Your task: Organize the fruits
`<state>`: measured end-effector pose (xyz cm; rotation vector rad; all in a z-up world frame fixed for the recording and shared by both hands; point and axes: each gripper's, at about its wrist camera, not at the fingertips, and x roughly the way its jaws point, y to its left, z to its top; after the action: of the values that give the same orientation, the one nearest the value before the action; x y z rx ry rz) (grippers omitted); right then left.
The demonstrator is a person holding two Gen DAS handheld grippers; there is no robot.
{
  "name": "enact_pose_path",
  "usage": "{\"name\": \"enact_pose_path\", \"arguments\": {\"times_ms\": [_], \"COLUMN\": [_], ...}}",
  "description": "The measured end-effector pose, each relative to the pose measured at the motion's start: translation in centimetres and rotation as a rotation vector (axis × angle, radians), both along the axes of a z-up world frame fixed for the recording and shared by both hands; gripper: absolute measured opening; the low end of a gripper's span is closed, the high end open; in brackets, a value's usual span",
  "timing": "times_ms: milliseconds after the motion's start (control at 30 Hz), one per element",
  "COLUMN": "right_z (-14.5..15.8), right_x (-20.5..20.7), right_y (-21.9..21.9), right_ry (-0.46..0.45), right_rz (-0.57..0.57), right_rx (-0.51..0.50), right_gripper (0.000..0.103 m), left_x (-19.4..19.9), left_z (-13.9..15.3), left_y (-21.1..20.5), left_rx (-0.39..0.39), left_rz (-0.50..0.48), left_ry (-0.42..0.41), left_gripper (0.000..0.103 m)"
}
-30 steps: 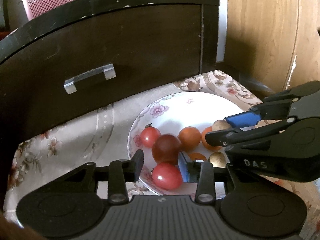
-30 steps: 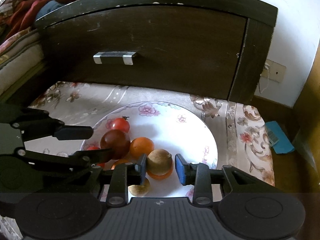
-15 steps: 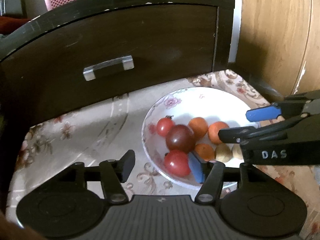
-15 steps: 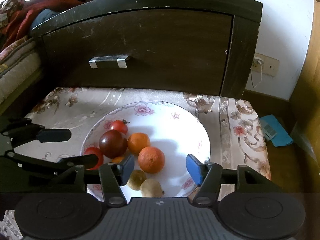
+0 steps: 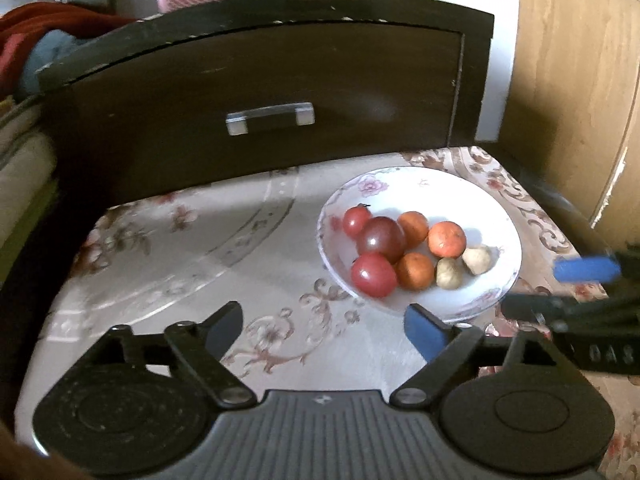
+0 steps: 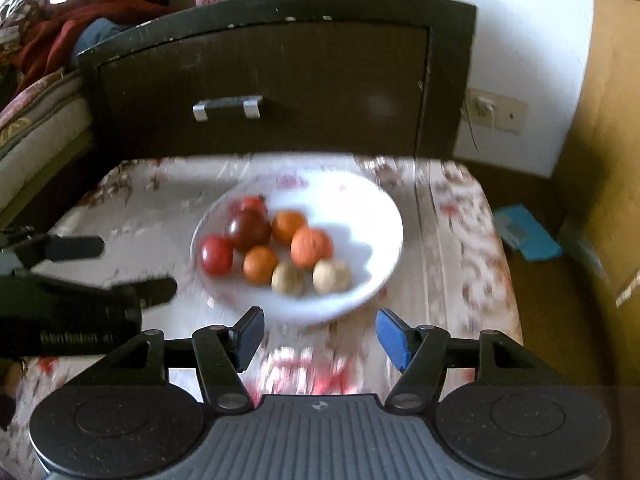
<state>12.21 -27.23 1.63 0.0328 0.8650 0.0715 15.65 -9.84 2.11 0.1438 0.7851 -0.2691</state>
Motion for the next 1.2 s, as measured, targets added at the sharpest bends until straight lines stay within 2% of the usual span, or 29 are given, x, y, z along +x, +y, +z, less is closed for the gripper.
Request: {"name": "enact_pose_path", "arguments": {"times_ms": [33,267,633,1200], "right_z": [0.0,1.1,1.6,1.8], "right_x": [-0.5,-3.4,-6.6,-7.8], "right_y": [0.0,0.5,0.7,1.2], "right_ry": [0.004,-0.001,0.009,0.009], "right_rz": [-0.006,-0.045,-0.078,-0.068], "right_rx": [0.008,0.053,0.081,0.092], "right_gripper": [0.058,0.061,0.061,0.061], "left_x": [-0.5,-3.8,-6.8,-8.2], "left_z": [0.1,0.1,1.1,1.6], "left_y": [0.1,-0.1,0.0,0.6], "left_rx": [0.007,0.048,0.046,0.054], "left_rz": [0.008,0.017,0.049,0.059], "left_ry": [-0.007,-0.014,-0.018,-0.038], "left_gripper": [0.103,0.103,0.103,0.103]}}
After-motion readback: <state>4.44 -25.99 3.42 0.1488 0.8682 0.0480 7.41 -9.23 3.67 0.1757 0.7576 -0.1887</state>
